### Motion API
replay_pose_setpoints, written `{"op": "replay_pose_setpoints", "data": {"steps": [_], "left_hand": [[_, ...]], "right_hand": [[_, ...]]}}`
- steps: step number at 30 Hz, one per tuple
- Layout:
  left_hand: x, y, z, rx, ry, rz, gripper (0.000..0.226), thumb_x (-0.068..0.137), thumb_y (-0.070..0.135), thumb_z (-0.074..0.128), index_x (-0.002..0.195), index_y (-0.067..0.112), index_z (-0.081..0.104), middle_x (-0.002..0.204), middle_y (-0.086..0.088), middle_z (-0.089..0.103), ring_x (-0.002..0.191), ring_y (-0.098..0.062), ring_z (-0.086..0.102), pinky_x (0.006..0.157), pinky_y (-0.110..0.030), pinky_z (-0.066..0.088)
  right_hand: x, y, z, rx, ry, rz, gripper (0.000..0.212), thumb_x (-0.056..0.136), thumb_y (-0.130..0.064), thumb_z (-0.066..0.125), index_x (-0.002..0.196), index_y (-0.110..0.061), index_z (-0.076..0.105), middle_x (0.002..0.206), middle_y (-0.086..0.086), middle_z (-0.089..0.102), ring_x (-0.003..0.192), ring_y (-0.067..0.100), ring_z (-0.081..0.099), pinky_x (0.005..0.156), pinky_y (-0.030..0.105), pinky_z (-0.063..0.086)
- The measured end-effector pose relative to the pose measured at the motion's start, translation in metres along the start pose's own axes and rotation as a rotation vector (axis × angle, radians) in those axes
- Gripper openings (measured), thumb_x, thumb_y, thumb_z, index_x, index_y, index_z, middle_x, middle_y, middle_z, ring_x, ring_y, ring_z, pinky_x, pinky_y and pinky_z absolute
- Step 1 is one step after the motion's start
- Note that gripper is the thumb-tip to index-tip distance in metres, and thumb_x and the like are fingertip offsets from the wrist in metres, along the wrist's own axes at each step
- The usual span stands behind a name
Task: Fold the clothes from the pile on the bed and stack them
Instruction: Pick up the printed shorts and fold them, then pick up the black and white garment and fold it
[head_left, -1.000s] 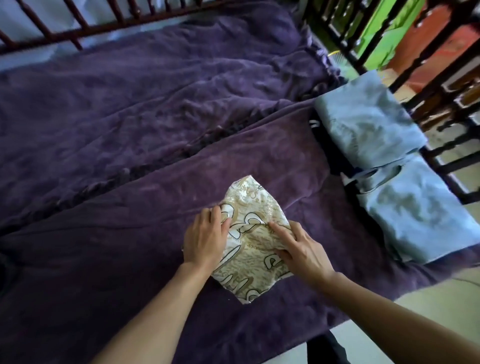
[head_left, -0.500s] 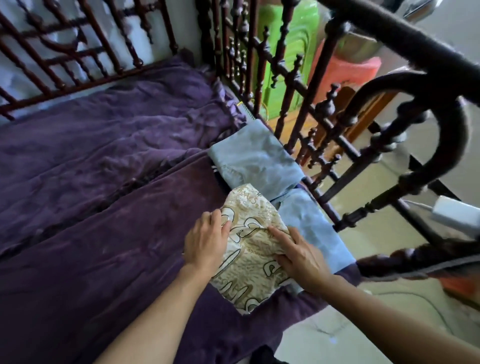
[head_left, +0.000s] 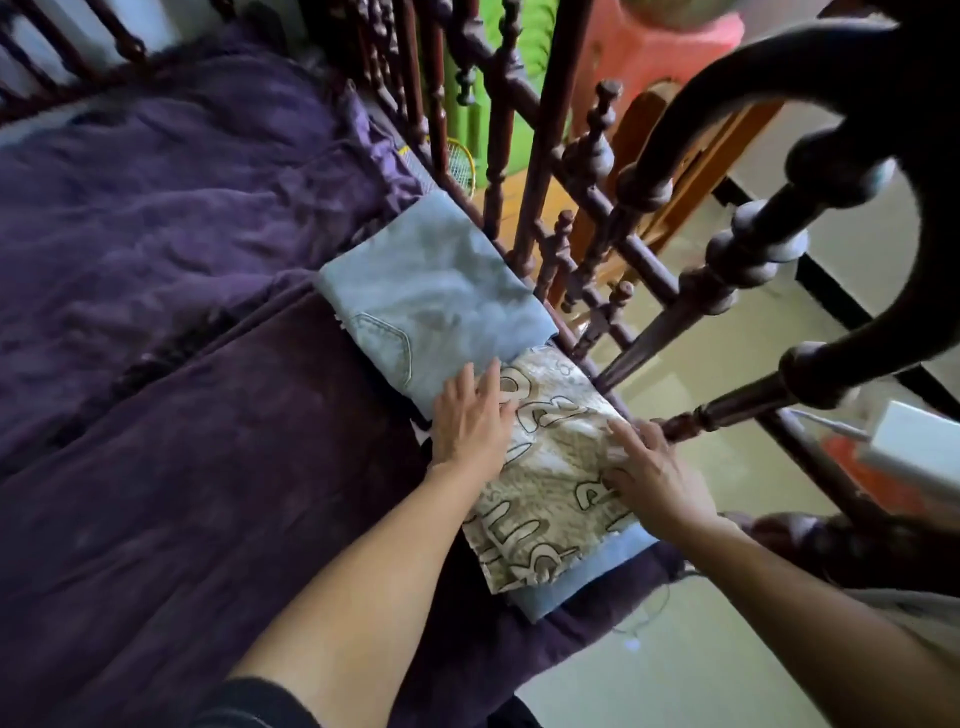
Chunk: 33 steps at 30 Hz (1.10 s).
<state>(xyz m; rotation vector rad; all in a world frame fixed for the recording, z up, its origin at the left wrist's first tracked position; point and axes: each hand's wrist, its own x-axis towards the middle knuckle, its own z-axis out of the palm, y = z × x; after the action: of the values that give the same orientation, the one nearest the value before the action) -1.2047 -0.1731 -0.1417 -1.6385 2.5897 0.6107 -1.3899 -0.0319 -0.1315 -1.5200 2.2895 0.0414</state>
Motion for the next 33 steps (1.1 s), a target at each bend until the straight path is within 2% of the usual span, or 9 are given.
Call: {"op": "replay_pose_setpoints", "data": {"steps": [2,5,9,12,15,17,21,26,33], "left_hand": [[-0.011,-0.008,0.021,0.094,-0.038,0.072,0.06,0.1,0.048,0.027,0.152,0.03,0.005,0.16,-0.012,0.005,0.145,-0.031,0.01,0.116,-0.045,0.015],[-0.024,-0.021,0.05,0.148,-0.148,0.123,0.06,0.1,0.052,0.016,0.15,0.035,-0.012,0.159,-0.011,-0.018,0.147,-0.027,-0.011,0.118,-0.043,0.001],[-0.016,-0.024,0.069,0.151,-0.217,0.116,0.06,0.099,0.053,0.011,0.148,0.034,-0.02,0.156,-0.012,-0.022,0.146,-0.025,-0.016,0.116,-0.042,-0.007],[-0.011,-0.022,0.067,0.171,-0.258,0.117,0.061,0.1,0.053,0.012,0.147,0.033,-0.021,0.155,-0.012,-0.023,0.145,-0.027,-0.018,0.115,-0.044,-0.007],[-0.025,-0.021,0.048,0.206,-0.253,0.136,0.062,0.101,0.046,0.022,0.152,0.029,-0.008,0.159,-0.015,-0.012,0.147,-0.03,-0.009,0.118,-0.046,0.0],[-0.047,-0.024,0.03,0.187,-0.209,0.098,0.056,0.1,0.04,0.031,0.15,0.025,0.014,0.159,-0.015,0.005,0.147,-0.031,0.005,0.117,-0.046,0.011],[-0.118,-0.051,-0.004,0.16,-0.249,-0.051,0.037,0.097,0.035,0.039,0.131,0.02,0.043,0.135,-0.007,0.044,0.125,-0.027,0.04,0.1,-0.041,0.033],[-0.234,-0.113,-0.035,0.075,-0.33,-0.247,0.028,0.098,0.031,0.039,0.119,0.017,0.052,0.123,-0.005,0.055,0.116,-0.026,0.051,0.096,-0.04,0.038],[-0.41,-0.215,-0.076,-0.004,-0.099,-0.588,0.029,0.097,0.033,0.039,0.116,0.019,0.055,0.119,-0.003,0.058,0.107,-0.026,0.058,0.087,-0.037,0.046]], "right_hand": [[-0.005,-0.002,0.023,-0.103,0.113,-0.076,0.055,0.088,-0.028,0.061,0.14,-0.028,0.041,0.145,0.012,0.04,0.119,0.039,0.052,0.089,0.044,0.047],[-0.015,-0.005,0.053,-0.155,0.157,-0.131,0.057,0.095,-0.048,0.041,0.148,-0.031,0.032,0.156,0.011,0.027,0.142,0.035,0.029,0.109,0.047,0.03],[-0.01,0.008,0.076,-0.191,0.05,-0.074,0.063,0.095,-0.061,0.018,0.153,-0.037,0.009,0.162,0.003,0.006,0.148,0.027,0.009,0.111,0.043,0.025],[-0.001,0.009,0.074,-0.205,0.0,-0.082,0.062,0.096,-0.06,0.018,0.152,-0.035,0.013,0.161,0.006,0.011,0.147,0.028,0.013,0.107,0.042,0.03],[-0.004,0.002,0.062,-0.241,-0.05,-0.079,0.06,0.098,-0.056,0.023,0.152,-0.033,0.015,0.161,0.009,0.011,0.147,0.031,0.012,0.107,0.044,0.029],[-0.009,-0.012,0.047,-0.264,-0.062,-0.073,0.058,0.097,-0.049,0.034,0.151,-0.03,0.023,0.16,0.012,0.013,0.146,0.033,0.012,0.109,0.047,0.025],[-0.027,-0.058,0.019,-0.328,-0.134,-0.225,0.058,0.094,-0.037,0.042,0.148,-0.024,0.028,0.159,0.011,0.018,0.146,0.03,0.015,0.113,0.046,0.022],[-0.063,-0.143,0.005,-0.352,-0.157,-0.468,0.04,0.094,-0.039,0.039,0.131,-0.026,0.046,0.135,0.0,0.047,0.125,0.024,0.042,0.099,0.038,0.034],[-0.142,-0.304,0.024,-0.434,-0.178,-0.852,0.029,0.094,-0.033,0.039,0.118,-0.021,0.052,0.122,0.0,0.053,0.118,0.022,0.049,0.091,0.036,0.042]]}}
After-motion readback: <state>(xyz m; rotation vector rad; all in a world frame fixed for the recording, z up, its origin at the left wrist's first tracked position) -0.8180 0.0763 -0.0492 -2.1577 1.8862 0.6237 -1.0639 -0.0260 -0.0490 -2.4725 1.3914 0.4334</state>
